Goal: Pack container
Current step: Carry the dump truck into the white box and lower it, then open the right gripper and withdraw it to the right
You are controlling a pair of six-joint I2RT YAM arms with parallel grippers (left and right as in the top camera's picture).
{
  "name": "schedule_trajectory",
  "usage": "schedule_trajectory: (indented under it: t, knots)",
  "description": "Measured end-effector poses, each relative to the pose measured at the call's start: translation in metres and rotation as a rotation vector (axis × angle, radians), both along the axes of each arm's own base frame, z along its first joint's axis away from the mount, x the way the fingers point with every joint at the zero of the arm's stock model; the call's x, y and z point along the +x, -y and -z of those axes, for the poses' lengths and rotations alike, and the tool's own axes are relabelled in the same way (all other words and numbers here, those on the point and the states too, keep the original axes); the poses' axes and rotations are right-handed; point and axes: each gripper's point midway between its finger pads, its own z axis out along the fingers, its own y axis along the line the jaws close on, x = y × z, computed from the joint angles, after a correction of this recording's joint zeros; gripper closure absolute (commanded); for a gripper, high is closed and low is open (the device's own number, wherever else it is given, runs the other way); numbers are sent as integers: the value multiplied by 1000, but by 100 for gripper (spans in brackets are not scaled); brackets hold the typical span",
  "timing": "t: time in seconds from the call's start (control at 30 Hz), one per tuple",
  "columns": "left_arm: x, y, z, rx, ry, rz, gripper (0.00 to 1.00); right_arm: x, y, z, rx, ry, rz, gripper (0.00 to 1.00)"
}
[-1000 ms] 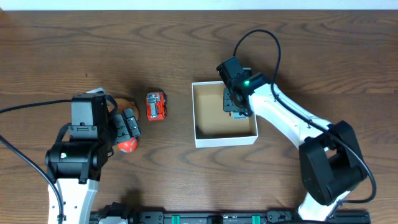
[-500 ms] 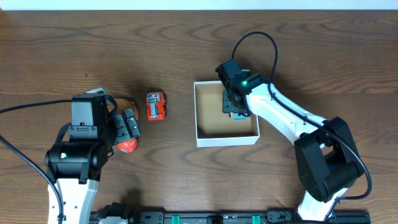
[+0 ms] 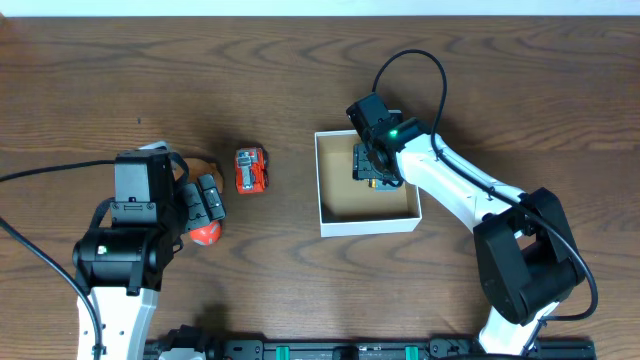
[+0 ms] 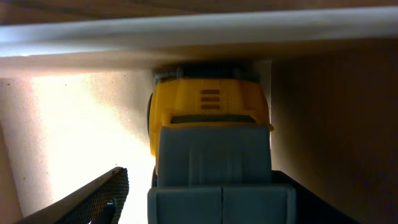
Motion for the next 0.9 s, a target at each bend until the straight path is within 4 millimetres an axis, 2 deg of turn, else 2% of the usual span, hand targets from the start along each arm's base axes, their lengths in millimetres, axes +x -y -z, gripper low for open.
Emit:
schedule_trajectory:
  t: [0.2,0.4,0.47,0.53,0.57,0.6,0.67,0.77,0.9]
  knots:
    - [0,0,0,0,0,0,2,7,-4,-14,12,27,-9,24]
    - [0,0,0,0,0,0,2,15,-7,-51,40,102,-18,25]
    - [0,0,0,0,0,0,2,16,-4,-67,40,137,-16,29]
    - [0,0,0,0,0,0,2,18,-2,-82,44,172,-19,44]
    - [0,0,0,0,0,0,2,18,-2,-89,47,188,-26,58]
    - [0,0,0,0,0,0,2,18,-1,-97,56,205,-30,78]
    - [0,0,0,0,0,0,2,16,-3,-106,76,219,-52,98]
    - [0,0,0,0,0,0,2,13,-11,-111,117,214,-79,99]
    - [0,0,0,0,-1,0,2,9,-19,-108,141,192,-105,99]
